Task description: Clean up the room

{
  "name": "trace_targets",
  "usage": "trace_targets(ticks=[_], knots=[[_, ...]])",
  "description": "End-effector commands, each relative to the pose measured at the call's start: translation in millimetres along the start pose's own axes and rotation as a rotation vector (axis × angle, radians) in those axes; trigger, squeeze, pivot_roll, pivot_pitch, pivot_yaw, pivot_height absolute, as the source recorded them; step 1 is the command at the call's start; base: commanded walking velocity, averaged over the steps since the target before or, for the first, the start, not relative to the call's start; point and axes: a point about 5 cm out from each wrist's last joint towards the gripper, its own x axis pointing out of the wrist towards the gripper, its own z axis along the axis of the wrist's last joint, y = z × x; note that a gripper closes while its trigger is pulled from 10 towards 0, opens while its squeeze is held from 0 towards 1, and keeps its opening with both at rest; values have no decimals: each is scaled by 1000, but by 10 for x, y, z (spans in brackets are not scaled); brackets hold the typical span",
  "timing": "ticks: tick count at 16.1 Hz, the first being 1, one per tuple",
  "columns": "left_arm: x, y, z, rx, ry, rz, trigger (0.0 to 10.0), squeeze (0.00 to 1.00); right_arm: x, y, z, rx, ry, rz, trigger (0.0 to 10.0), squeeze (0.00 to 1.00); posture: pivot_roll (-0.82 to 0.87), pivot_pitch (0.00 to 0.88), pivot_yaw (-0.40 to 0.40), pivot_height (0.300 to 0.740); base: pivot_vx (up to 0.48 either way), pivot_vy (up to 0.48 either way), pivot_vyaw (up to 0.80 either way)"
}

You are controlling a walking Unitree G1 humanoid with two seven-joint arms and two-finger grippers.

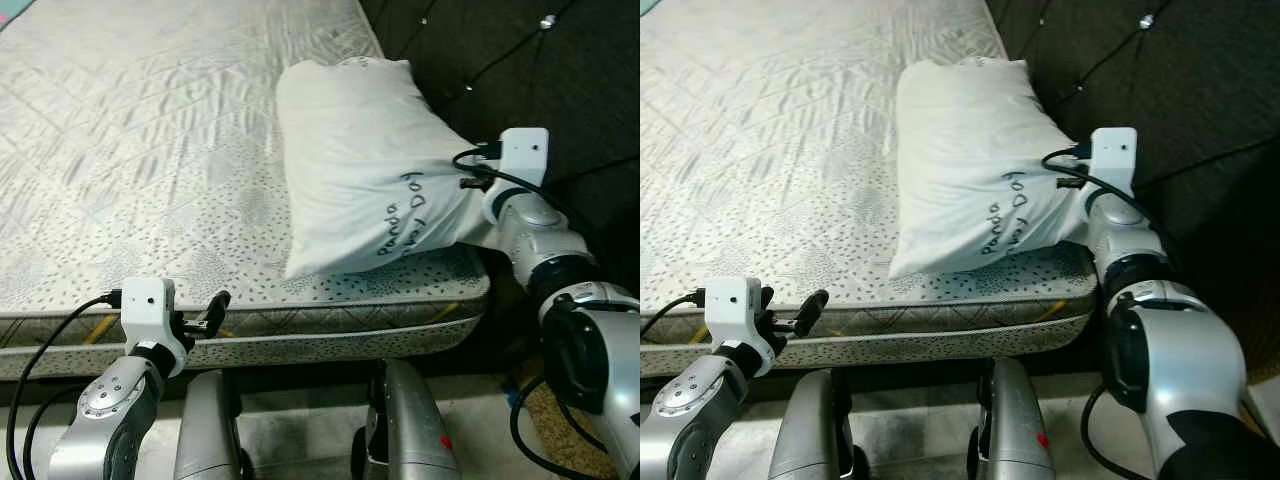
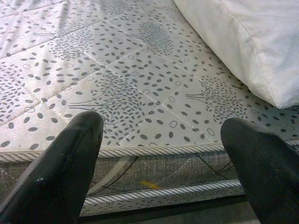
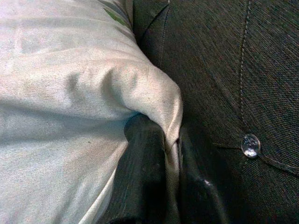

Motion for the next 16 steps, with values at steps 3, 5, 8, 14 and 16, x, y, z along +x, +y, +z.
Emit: trace_targets(ticks=[3,5,8,14,16], knots=[[-4,27,-20,2,5,15,10000,0,-31,-256,22,16,-68,-48,0,0,-28,98,-36,524,0,0,0],[-1,35,-18,1,2,15,10000,0,-67,-356,-145,42,-37,-66,0,0,-35,95,-34,524,0,0,0],[11,4,62,-31,-46,-30,10000,0,-113,-395,-321,54,-21,-63,0,0,-50,89,-31,524,0,0,0],[39,-63,124,-40,-79,-92,10000,0,-190,-227,-511,51,-40,10,0,0,-59,71,-29,524,0,0,0],[39,-69,110,-37,-75,-95,10000,0,-218,-194,-560,53,-39,24,0,0,-53,64,-32,524,0,0,0]])
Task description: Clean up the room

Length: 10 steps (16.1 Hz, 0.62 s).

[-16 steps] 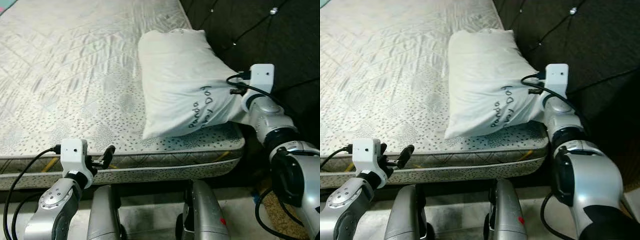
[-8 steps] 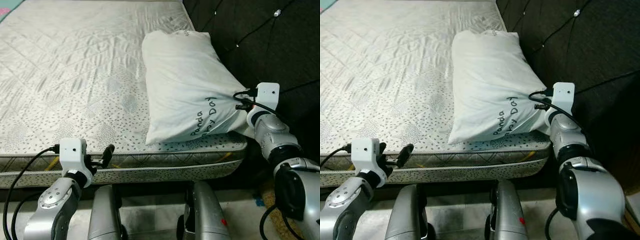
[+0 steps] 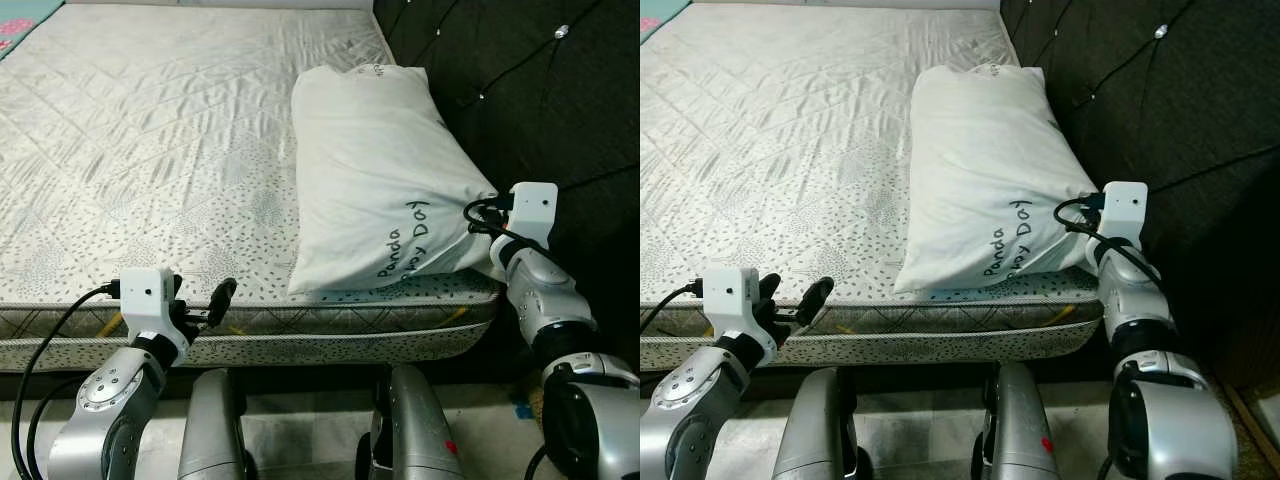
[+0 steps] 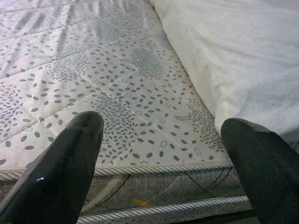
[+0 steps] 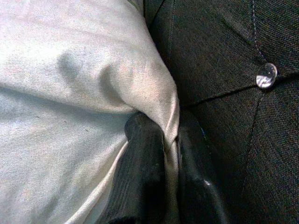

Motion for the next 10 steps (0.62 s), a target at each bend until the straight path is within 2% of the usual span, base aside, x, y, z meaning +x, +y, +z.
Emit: trace_targets(ticks=[1,6,7,9,10], knots=[[0,-20,-8,1,1,-21,10000,0,-23,-50,26,8,-18,-16,0,0,-54,60,-31,524,0,0,0],[15,-16,-1,4,-3,-28,10000,0,-97,3,-106,9,12,-13,0,0,-63,52,-30,524,0,0,0],[28,-33,12,6,-11,-41,10000,0,-116,64,-142,-13,15,-2,10000,0,-64,47,-31,524,0,0,0],[43,-58,32,7,-25,-66,10000,0,-169,206,-142,-29,-22,40,10000,0,-72,40,-30,524,0,0,0],[50,-64,35,5,-27,-69,10000,0,-208,290,-135,-22,-49,64,10000,439,-76,38,-29,524,0,0,0]])
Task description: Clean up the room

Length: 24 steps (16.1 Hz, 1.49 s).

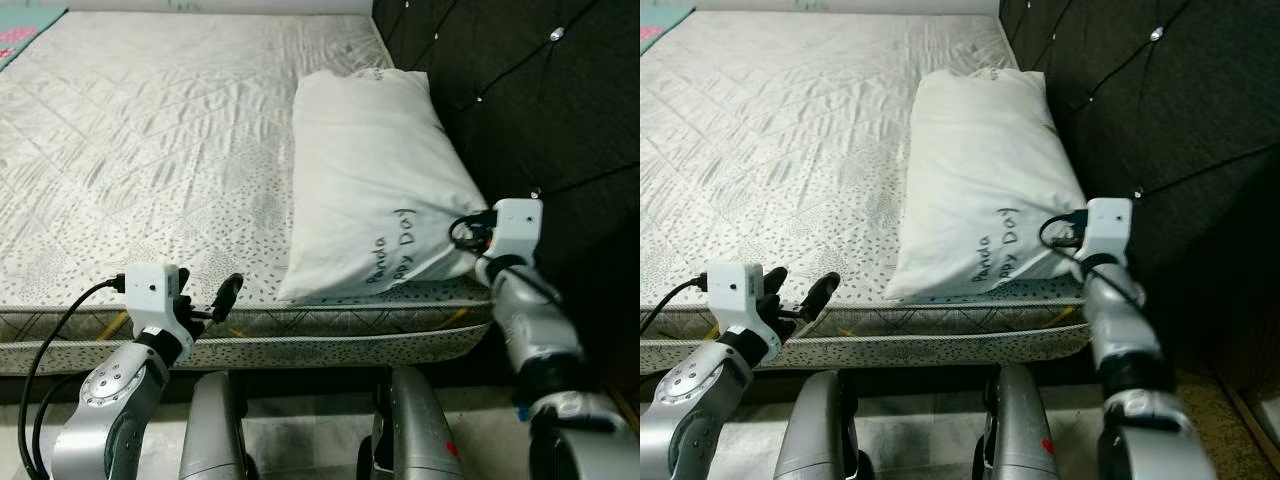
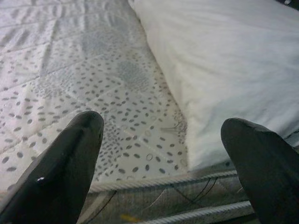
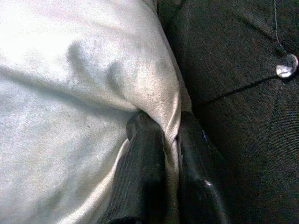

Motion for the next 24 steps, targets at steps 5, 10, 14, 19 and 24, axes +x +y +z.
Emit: trace_targets(ticks=[5,10,14,19,24], knots=[[67,-31,-29,-7,-2,-19,10000,0,-86,161,94,50,-74,26,10000,1000,-98,20,-30,524,0,0,0],[74,24,-5,-7,-38,37,10000,0,-148,174,195,63,-120,23,10000,1000,-107,0,-33,524,0,0,0],[38,70,31,-3,-75,96,10000,0,-274,260,265,81,-160,51,10000,1000,-111,0,-30,524,0,0,0],[26,93,28,-10,-105,135,10000,0,-470,393,286,67,-192,67,10000,1000,-129,0,-20,524,0,0,0],[86,163,40,5,-132,195,10000,0,-465,498,350,47,-228,108,10000,1000,-131,0,-18,524,0,0,0]])
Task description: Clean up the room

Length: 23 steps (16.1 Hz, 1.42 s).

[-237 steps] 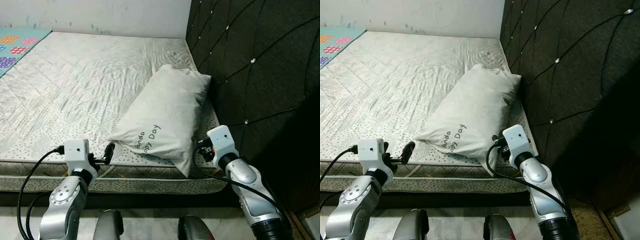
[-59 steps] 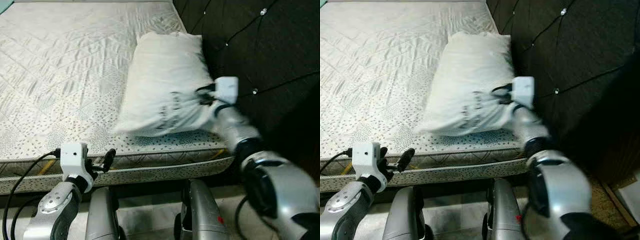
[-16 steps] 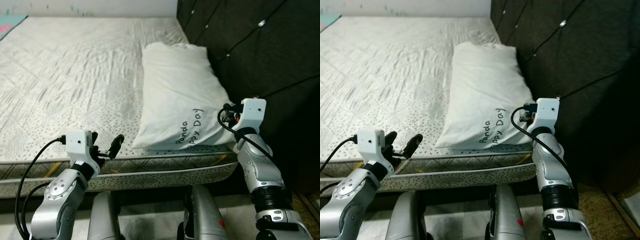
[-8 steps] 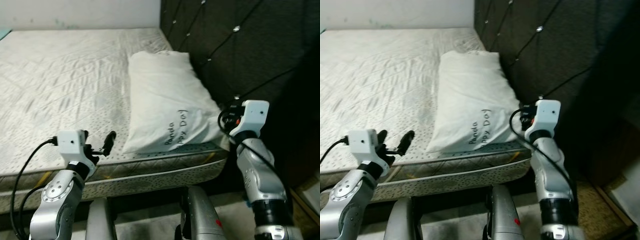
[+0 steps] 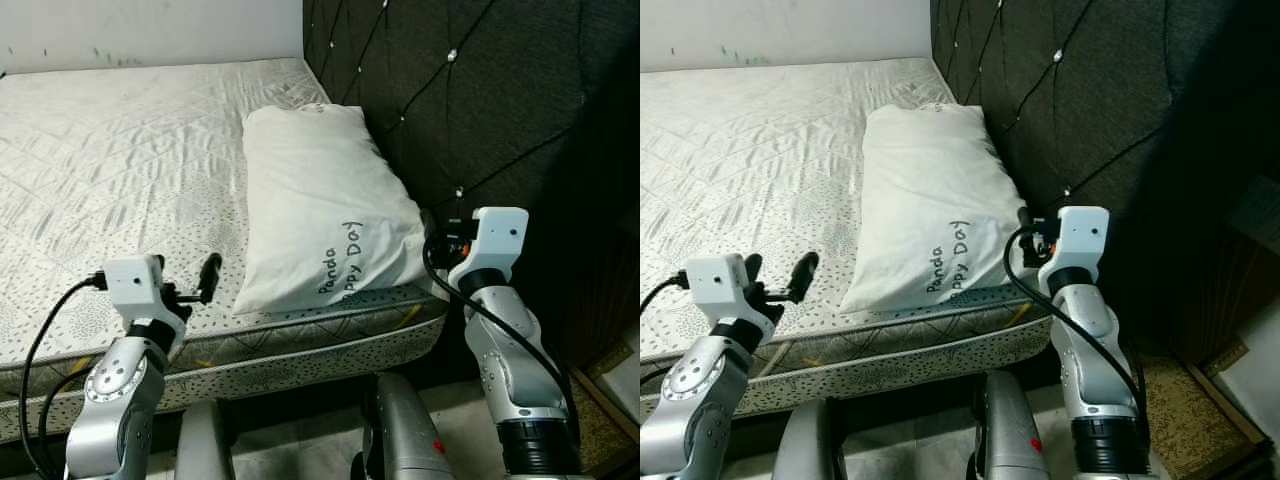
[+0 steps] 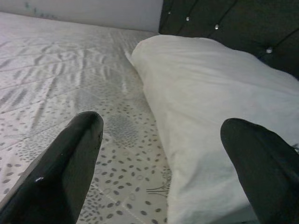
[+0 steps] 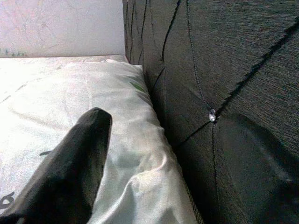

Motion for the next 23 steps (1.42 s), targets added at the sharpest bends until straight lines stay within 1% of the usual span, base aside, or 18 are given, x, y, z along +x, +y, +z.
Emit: trace_targets(ticks=[1,3,7,8,12,15,17,21,23], knots=[[32,8,12,12,-12,19,10000,0,40,83,134,-7,-51,37,10000,1000,-133,0,-24,524,0,0,0],[62,-2,18,13,-26,25,10000,0,64,115,172,-20,-66,55,10000,1000,-131,0,-29,524,0,0,0],[72,34,16,24,-39,50,10000,0,103,87,118,-4,-27,36,10000,1000,-121,0,-30,524,0,0,0],[70,37,13,26,-37,50,10000,0,117,108,109,10,-18,43,10000,0,-122,0,-25,524,0,0,0],[111,22,22,35,-40,36,10000,0,158,139,154,18,-33,51,10000,0,-125,0,-17,529,0,0,0],[113,17,24,35,-41,30,10000,0,191,118,167,26,-30,53,10000,0,-126,0,-15,569,0,0,0],[112,11,20,35,-39,24,10000,0,192,103,163,14,-26,54,10000,0,-126,0,-15,597,0,0,0],[111,6,21,35,-37,18,10000,0,190,102,157,16,-23,57,10000,0,-128,0,-15,640,0,0,0],[114,2,22,35,-37,15,10000,0,191,105,157,19,-22,60,10000,0,-128,0,-15,668,0,0,0]])
